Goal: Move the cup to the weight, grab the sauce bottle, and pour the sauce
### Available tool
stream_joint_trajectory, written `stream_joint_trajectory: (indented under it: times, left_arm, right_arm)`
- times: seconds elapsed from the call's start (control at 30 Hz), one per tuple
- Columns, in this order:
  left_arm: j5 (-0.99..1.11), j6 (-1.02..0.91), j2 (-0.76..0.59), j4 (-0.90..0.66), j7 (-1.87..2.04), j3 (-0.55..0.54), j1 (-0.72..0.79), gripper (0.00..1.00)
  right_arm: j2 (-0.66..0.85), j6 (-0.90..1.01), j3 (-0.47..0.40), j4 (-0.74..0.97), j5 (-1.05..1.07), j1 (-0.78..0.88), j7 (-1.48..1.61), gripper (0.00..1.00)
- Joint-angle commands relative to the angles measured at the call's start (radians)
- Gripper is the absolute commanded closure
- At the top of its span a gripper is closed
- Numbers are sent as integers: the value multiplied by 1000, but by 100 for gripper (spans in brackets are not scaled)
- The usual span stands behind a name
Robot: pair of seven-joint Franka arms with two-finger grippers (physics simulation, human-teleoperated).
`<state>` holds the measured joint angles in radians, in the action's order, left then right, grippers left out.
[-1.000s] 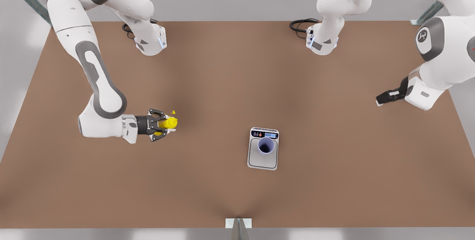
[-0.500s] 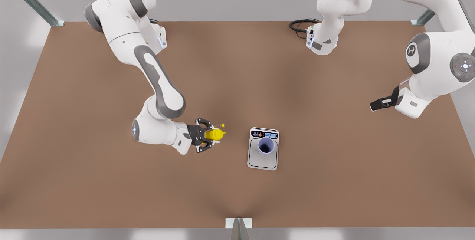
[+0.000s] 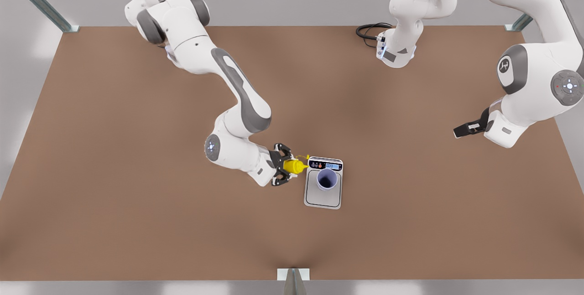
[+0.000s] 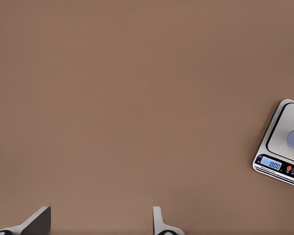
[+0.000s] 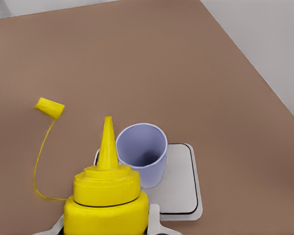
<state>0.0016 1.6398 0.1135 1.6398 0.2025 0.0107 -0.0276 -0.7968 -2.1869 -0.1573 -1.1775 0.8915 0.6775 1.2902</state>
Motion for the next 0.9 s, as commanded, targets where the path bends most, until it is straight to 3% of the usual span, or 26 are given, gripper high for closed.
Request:
stream_joint_trajectory:
  times: [0.0,0.1,0.2,0.33,0.6,0.67,0.87]
  left_arm:
    - [0,0,1,0,0,0,0,0]
    - [0,0,6,0,0,0,0,0]
    - [0,0,6,0,-2,0,-2,0]
    - [0,0,6,-2,-2,0,-2,0]
    - [0,-2,5,-2,3,0,3,0]
    - [0,-2,5,-2,5,0,3,0]
    - [0,-9,3,-2,11,-3,6,0]
  right_arm:
    - [-2,16,-5,4,14,7,3,58]
    - [-39,-30,-36,44,12,59,-63,57]
    - [-78,-33,-120,90,-11,131,-181,58]
    - [-88,-31,-120,104,-151,131,-269,58]
    - [-88,53,-114,159,-144,82,-295,57]
    - [-75,170,-107,162,-100,16,-285,57]
    - [-59,265,-105,151,164,-58,-218,56]
